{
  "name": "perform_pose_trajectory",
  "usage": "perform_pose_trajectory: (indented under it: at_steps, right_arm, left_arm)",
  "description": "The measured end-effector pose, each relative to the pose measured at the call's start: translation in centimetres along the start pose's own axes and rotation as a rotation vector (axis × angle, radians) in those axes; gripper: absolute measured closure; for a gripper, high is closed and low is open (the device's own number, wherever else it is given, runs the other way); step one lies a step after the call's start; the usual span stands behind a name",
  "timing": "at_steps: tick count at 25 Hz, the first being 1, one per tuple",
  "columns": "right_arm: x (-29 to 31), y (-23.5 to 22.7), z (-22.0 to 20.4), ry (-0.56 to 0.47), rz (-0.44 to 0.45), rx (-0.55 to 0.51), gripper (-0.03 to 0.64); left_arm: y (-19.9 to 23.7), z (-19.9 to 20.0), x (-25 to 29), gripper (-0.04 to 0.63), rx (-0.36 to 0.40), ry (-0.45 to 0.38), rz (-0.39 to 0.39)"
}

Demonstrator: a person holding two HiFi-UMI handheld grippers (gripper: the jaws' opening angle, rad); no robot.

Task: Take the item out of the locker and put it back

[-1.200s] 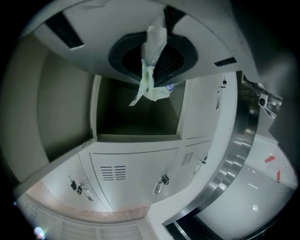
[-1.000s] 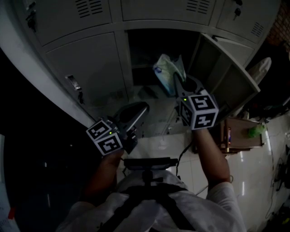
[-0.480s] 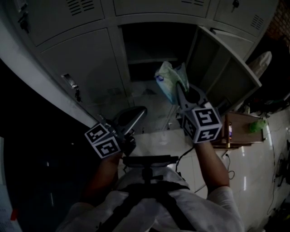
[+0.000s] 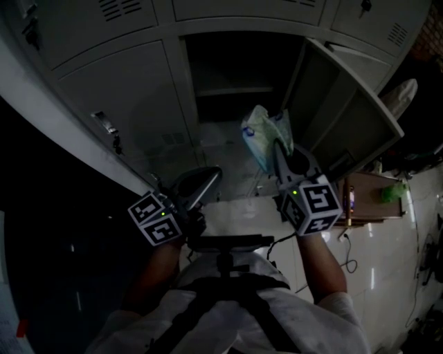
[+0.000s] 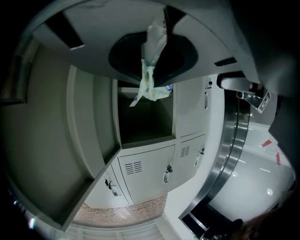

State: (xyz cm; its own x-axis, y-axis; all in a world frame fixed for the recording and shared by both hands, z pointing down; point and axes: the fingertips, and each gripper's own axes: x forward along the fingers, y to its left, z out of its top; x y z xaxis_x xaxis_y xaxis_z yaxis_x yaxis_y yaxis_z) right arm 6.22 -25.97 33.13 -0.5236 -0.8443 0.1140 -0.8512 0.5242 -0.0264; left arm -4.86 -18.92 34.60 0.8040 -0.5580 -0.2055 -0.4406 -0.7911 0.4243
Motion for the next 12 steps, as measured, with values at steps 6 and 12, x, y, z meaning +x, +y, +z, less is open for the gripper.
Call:
perform_pose_trajectory:
  at_steps: [6,12]
  right_arm:
    - [-1.2,-0.3,-1.4,0.011,-0.010,0.023,0.604]
    - [-2.3,0.7,-1.8,0.007,-0.008,0.032,0.604]
  left_arm:
    - [0.1,-0.4,-0.4,0.597,-0.016,0.004,0.007]
    - [0.0,-0.8,-0.6,0.597,-0.031,0.010,0.003]
